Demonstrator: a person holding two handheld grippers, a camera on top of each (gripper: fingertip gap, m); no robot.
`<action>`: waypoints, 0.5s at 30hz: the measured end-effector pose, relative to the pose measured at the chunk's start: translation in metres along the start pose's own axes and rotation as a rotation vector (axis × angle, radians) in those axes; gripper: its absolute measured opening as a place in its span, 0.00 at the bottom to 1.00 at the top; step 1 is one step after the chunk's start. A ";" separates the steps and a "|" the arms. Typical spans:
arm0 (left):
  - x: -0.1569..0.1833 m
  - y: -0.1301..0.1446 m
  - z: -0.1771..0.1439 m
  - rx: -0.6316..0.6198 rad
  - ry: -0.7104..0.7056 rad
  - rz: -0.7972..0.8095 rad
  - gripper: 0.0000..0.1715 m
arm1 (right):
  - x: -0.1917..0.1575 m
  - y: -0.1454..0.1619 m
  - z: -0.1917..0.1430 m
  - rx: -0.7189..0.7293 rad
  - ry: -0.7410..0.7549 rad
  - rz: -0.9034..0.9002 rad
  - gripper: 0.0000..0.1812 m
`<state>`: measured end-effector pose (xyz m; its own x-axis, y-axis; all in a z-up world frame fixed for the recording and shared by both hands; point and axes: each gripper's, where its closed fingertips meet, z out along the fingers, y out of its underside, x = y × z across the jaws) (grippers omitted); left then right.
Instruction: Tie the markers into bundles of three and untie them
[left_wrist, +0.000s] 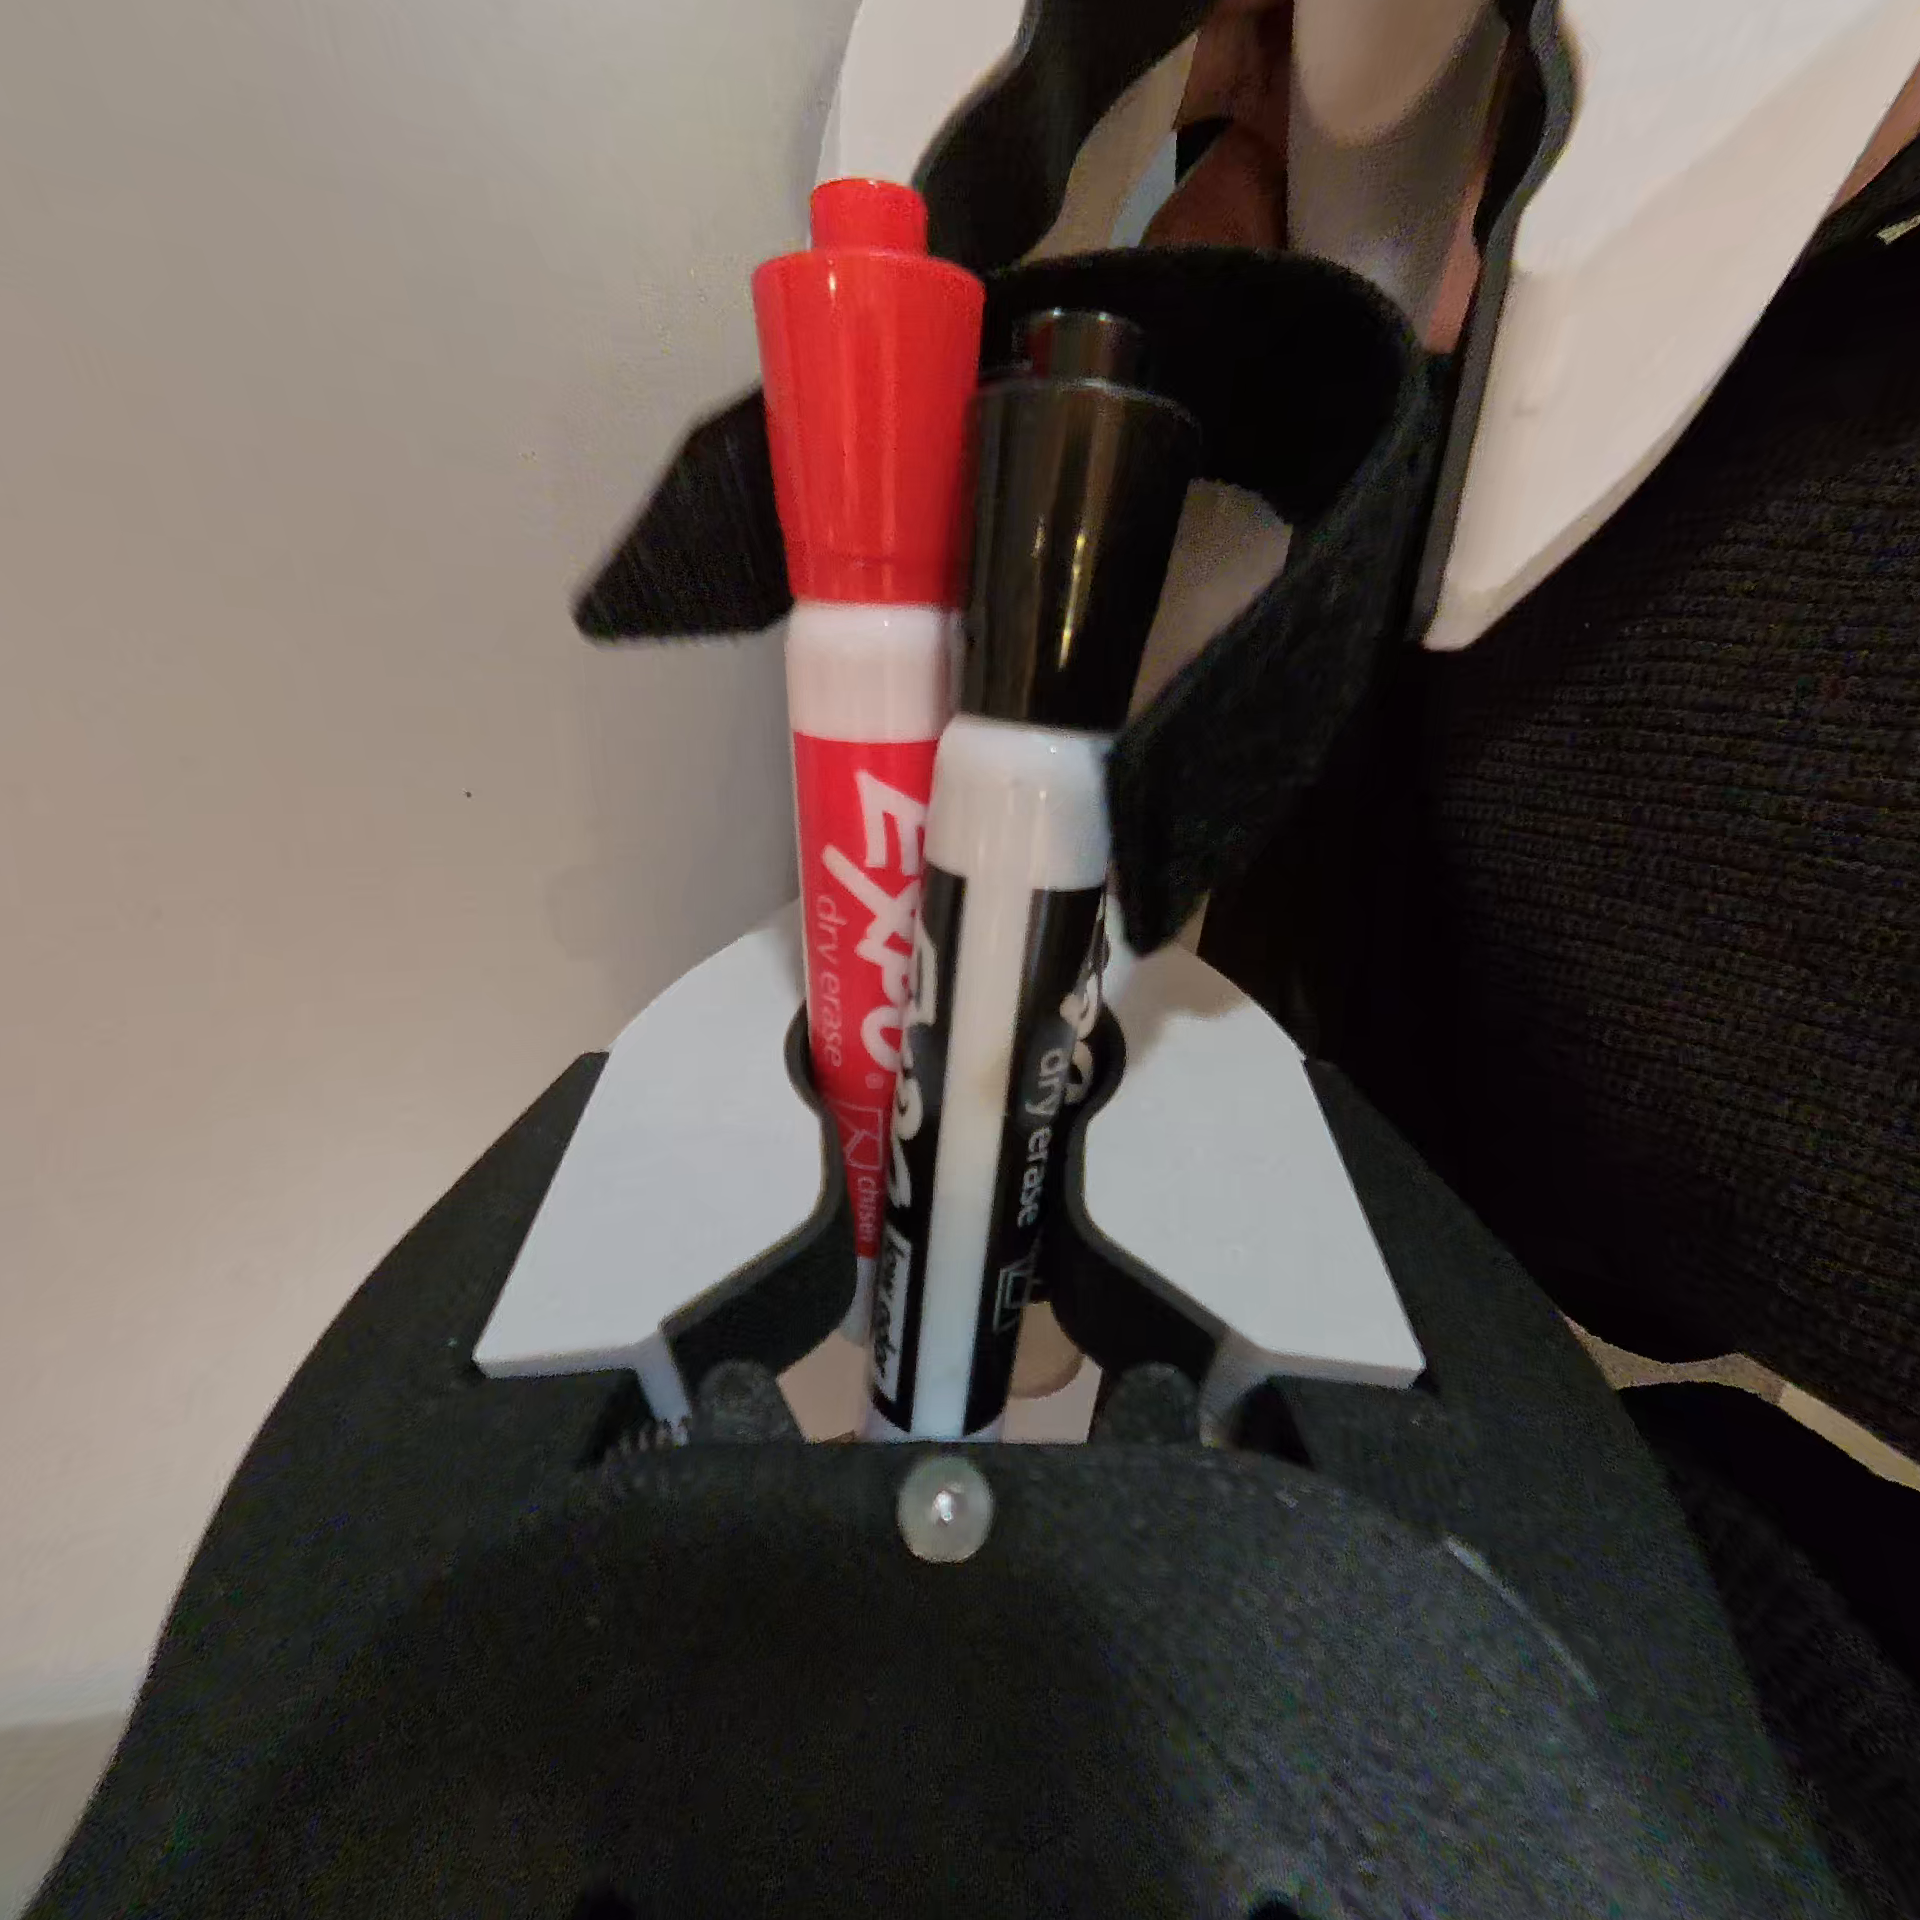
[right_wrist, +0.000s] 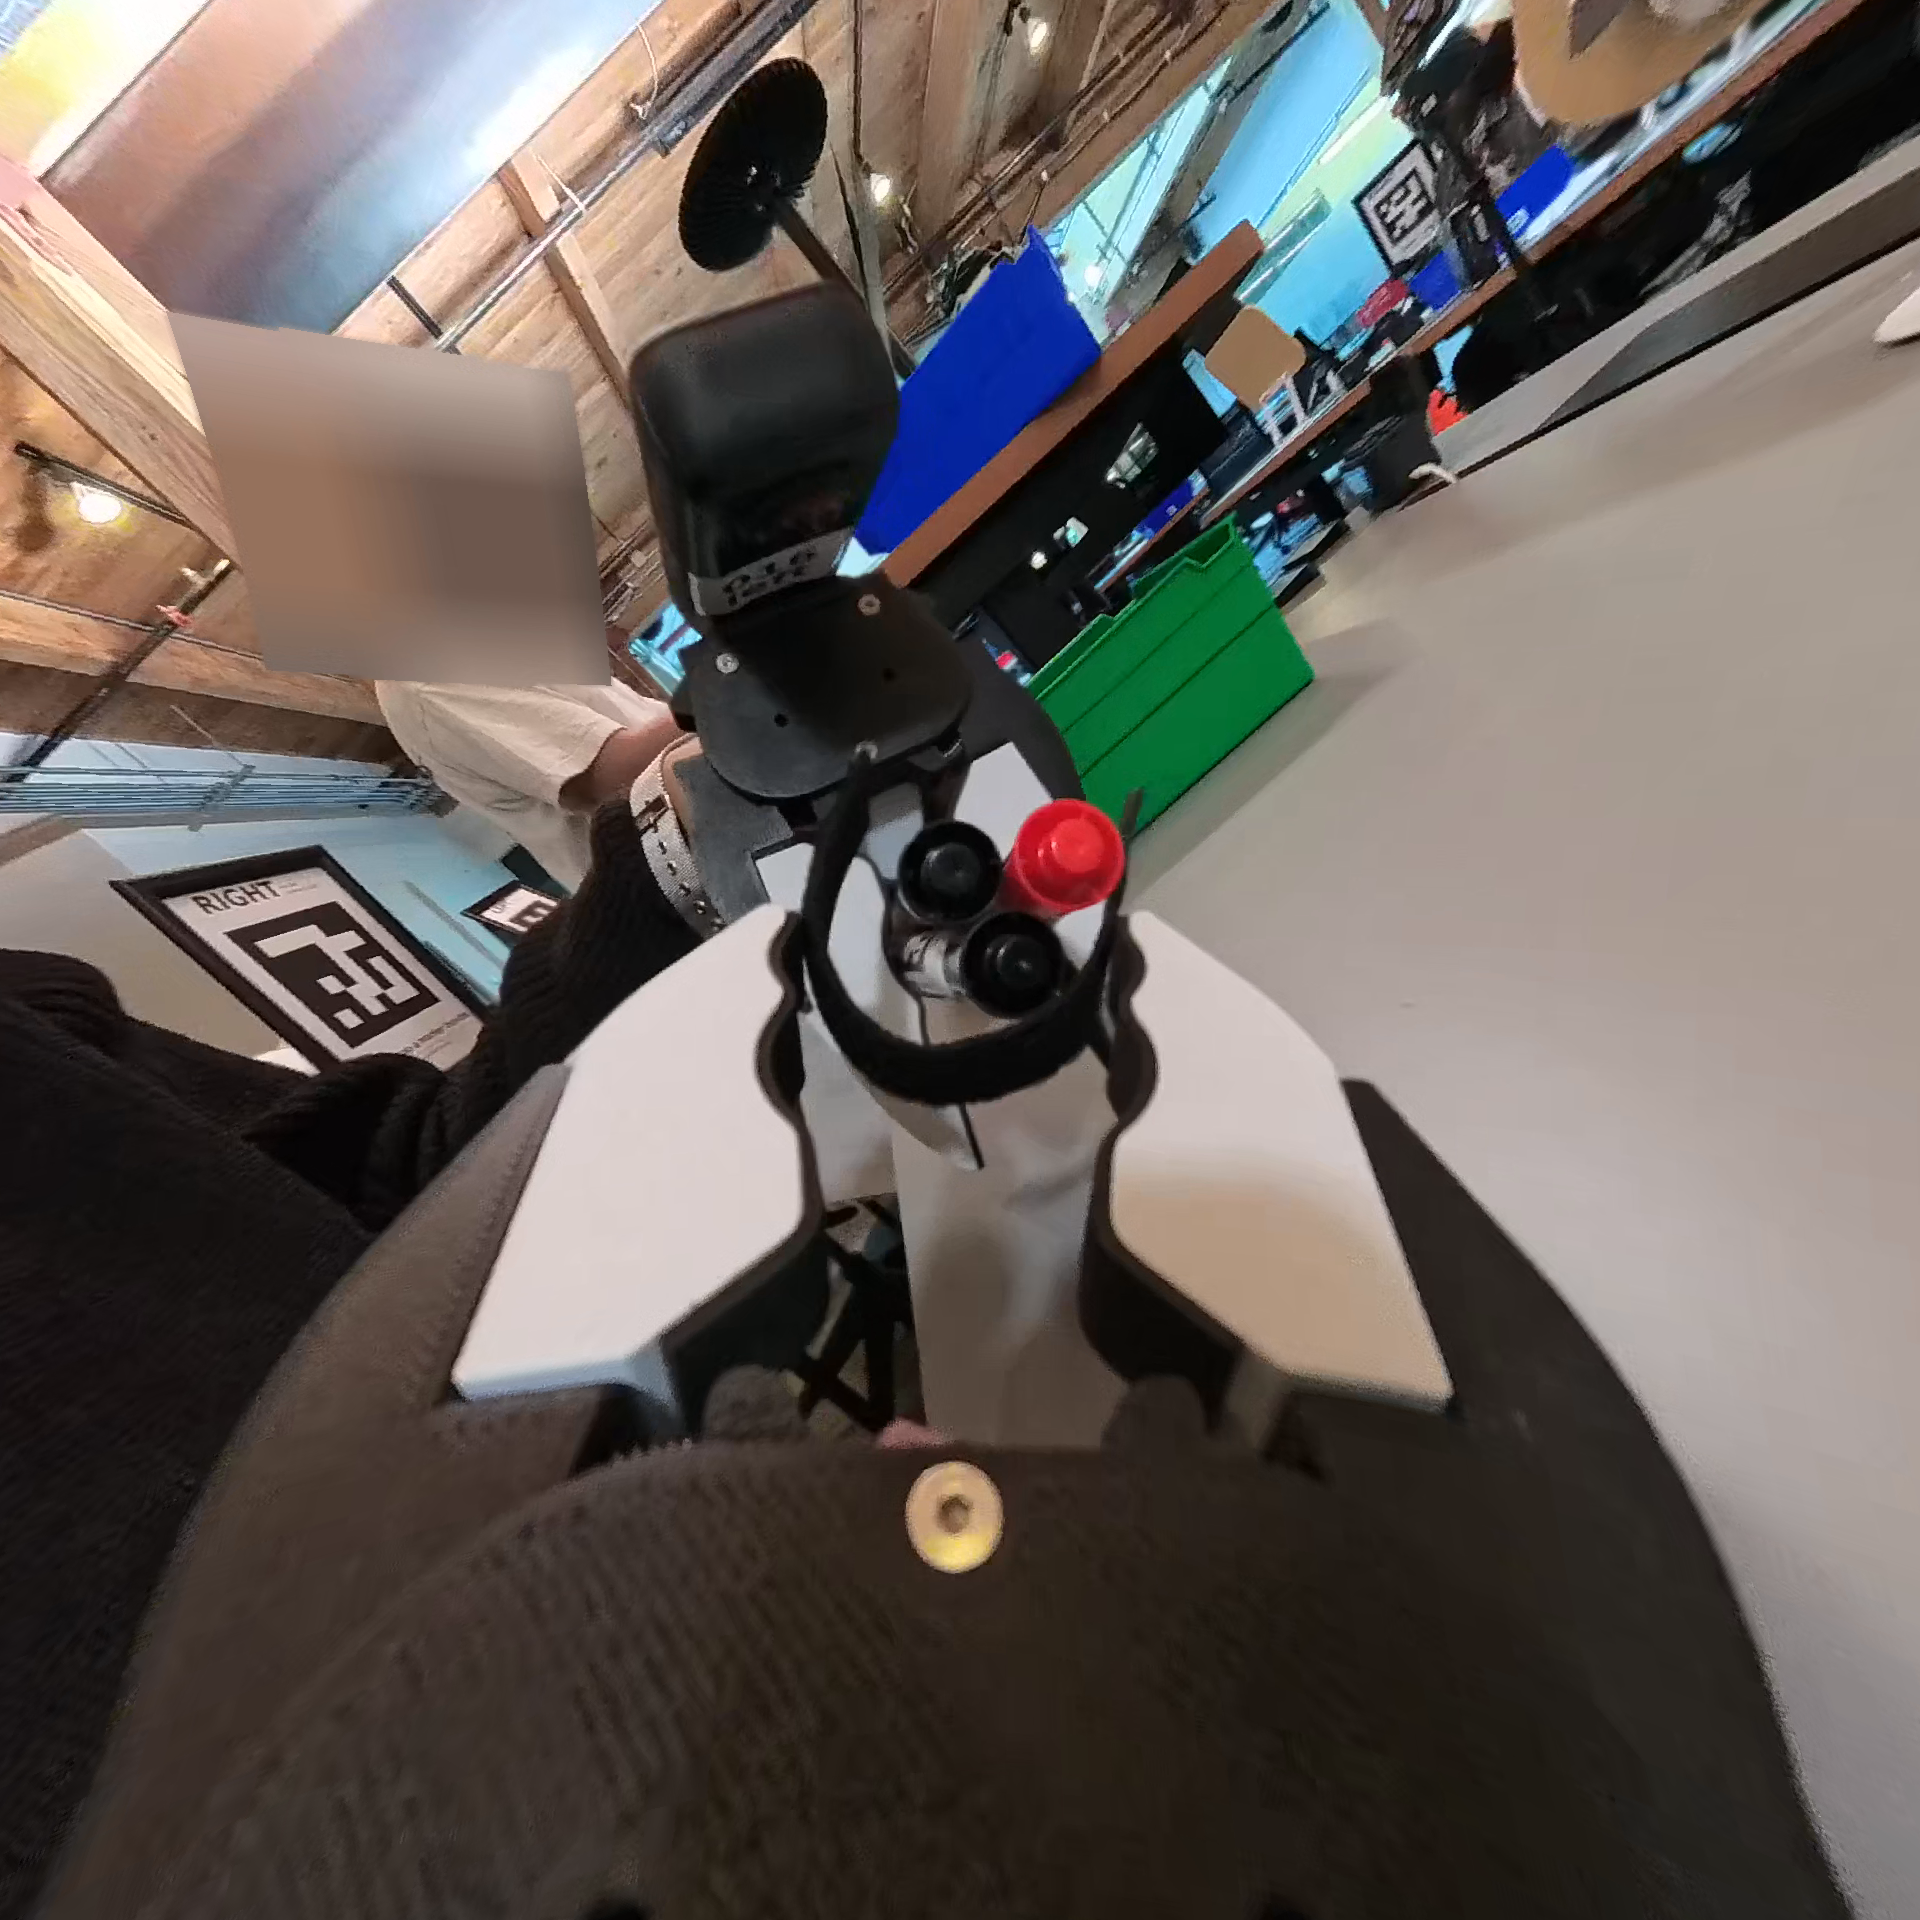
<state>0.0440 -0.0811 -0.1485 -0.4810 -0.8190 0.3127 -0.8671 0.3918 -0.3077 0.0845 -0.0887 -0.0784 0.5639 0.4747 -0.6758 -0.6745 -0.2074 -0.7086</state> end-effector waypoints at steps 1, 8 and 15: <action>0.001 -0.001 0.000 -0.002 -0.001 0.003 0.24 | -0.001 0.001 0.001 0.001 -0.007 0.012 0.31; 0.013 -0.008 0.006 -0.029 0.015 0.044 0.25 | -0.006 0.006 0.007 0.001 -0.056 0.085 0.30; 0.013 -0.006 0.012 -0.061 0.005 0.042 0.25 | 0.003 0.001 0.000 -0.021 -0.067 0.202 0.27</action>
<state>0.0443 -0.0987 -0.1537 -0.5175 -0.7993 0.3056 -0.8525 0.4505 -0.2653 0.0851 -0.0872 -0.0811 0.3847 0.4770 -0.7902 -0.7603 -0.3216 -0.5643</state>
